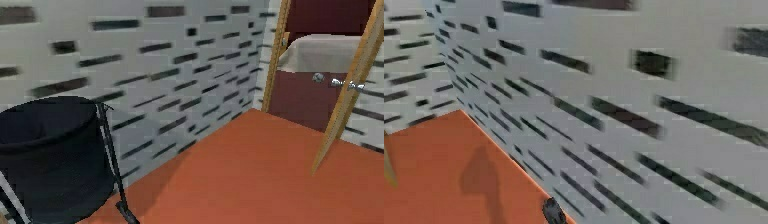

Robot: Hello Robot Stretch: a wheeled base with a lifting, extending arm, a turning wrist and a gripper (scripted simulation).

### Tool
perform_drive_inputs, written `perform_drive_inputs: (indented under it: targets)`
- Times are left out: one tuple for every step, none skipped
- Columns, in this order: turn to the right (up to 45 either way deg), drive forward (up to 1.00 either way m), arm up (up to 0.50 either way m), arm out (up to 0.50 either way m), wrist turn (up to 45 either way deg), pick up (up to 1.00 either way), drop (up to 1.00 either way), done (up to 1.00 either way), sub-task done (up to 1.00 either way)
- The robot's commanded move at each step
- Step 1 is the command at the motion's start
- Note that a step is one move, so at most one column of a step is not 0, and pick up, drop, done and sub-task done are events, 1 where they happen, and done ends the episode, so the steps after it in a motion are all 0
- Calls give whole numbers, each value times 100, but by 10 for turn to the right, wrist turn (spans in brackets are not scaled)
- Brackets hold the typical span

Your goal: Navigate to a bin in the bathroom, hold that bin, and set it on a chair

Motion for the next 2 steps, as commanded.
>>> perform_drive_inputs:
  targets:
    - [0, 0, 0, 0, 0, 100, 0, 0, 0]
    - [0, 0, 10, 0, 0, 0, 0, 0, 0]
